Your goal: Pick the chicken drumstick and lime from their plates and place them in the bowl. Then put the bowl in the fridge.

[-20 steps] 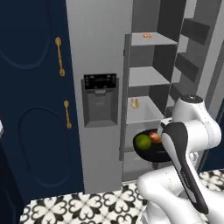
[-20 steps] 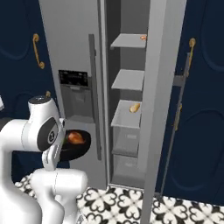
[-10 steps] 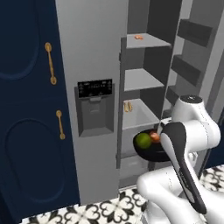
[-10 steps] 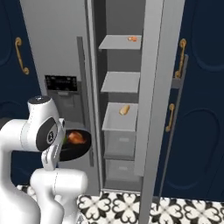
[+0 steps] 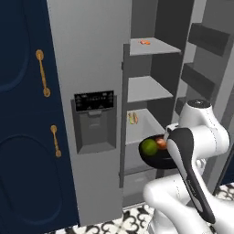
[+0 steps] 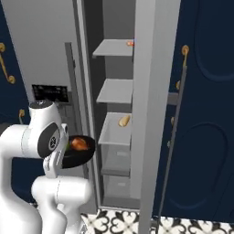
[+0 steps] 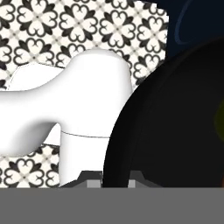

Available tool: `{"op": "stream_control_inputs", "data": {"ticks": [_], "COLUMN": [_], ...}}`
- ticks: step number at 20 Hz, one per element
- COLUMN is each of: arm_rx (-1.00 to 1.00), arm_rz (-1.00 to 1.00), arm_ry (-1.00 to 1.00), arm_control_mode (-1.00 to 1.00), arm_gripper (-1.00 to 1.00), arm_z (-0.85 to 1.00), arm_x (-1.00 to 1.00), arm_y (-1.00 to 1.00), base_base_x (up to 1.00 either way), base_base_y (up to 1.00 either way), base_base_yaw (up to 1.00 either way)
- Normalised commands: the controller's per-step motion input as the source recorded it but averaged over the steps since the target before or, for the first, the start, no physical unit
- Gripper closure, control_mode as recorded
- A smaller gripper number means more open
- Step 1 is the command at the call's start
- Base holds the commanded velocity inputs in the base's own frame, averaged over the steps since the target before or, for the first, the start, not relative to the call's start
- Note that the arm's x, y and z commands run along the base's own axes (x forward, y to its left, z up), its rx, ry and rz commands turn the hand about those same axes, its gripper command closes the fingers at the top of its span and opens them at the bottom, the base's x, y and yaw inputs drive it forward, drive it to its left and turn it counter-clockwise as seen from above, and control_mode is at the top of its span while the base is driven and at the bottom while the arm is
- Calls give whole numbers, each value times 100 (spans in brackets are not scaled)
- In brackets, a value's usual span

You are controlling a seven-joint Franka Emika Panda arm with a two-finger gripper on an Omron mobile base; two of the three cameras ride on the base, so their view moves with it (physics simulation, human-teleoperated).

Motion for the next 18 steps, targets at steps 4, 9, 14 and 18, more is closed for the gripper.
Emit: {"op": "stream_control_inputs", "data": {"ticks": [4, 9, 14, 18], "arm_rx": [0, 0, 0, 0], "arm_rz": [0, 0, 0, 0], "arm_ry": [0, 0, 0, 0], "arm_control_mode": [100, 100, 100, 100], "arm_gripper": [100, 100, 100, 100], "arm_z": [0, 0, 0, 0], "arm_x": [0, 0, 0, 0], "arm_y": [0, 0, 0, 0], "base_base_x": [69, 92, 13, 1], "base_base_y": [-34, 3, -23, -3], "base_base_yaw": [0, 0, 0, 0]}}
